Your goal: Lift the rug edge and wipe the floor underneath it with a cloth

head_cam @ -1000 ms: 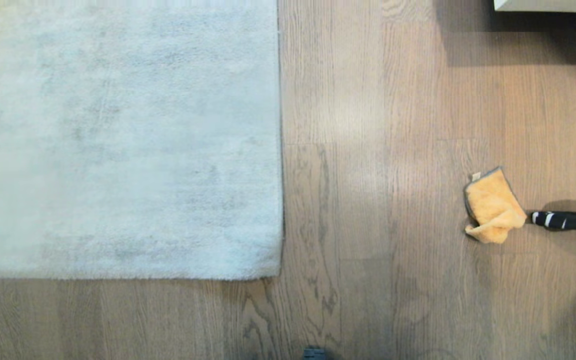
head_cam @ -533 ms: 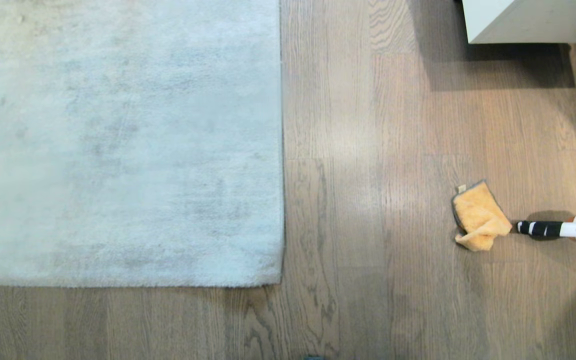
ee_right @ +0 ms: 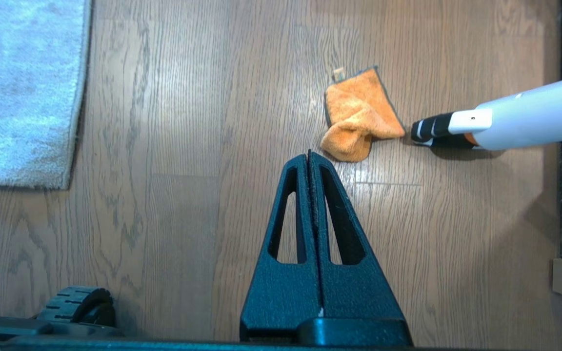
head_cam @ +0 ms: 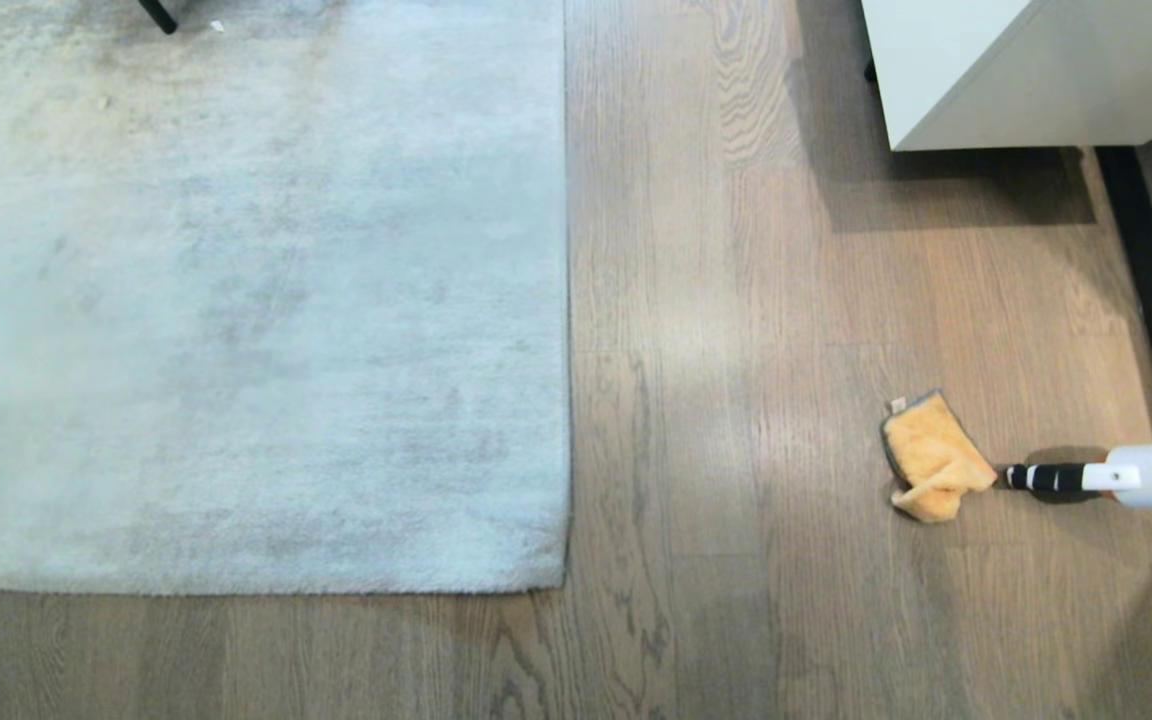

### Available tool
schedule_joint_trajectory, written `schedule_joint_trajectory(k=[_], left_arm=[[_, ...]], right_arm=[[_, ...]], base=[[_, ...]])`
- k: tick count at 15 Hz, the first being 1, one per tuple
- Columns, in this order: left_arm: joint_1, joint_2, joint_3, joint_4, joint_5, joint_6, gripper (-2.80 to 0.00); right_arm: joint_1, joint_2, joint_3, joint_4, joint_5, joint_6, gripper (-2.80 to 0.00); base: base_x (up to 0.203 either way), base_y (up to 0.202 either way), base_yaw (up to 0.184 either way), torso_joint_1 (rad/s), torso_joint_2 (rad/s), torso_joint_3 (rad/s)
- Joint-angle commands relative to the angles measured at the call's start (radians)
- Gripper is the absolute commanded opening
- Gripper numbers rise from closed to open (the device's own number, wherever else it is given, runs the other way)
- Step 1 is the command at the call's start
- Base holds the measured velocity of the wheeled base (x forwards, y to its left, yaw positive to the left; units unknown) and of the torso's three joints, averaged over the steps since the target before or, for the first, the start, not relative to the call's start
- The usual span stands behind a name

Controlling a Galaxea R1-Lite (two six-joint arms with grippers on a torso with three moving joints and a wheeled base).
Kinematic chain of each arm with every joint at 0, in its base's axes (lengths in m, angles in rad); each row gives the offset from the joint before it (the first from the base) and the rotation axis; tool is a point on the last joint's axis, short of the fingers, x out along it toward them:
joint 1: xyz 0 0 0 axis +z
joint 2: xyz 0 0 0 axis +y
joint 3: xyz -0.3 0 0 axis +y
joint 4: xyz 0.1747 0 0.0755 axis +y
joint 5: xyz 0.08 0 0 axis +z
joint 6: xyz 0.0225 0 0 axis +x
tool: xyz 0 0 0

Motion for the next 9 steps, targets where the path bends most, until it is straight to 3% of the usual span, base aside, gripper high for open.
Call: schedule_joint_trajectory(k=[1, 9], left_arm=[[0.000, 0.000, 0.000, -0.001, 0.000, -0.001, -2.80], [0.000, 0.000, 0.000, -0.001, 0.004, -0.001, -2.80]], right_arm=[[0.000, 0.000, 0.000, -0.001, 0.001, -0.001, -2.80], [0.000, 0.001, 0.000, -0.001, 0.001, -0.001, -2.80]], base=[[0.000, 0.000, 0.000, -0.001, 0.01, 0.205], [0.000, 0.000, 0.000, 0.003, 0.00, 0.202]])
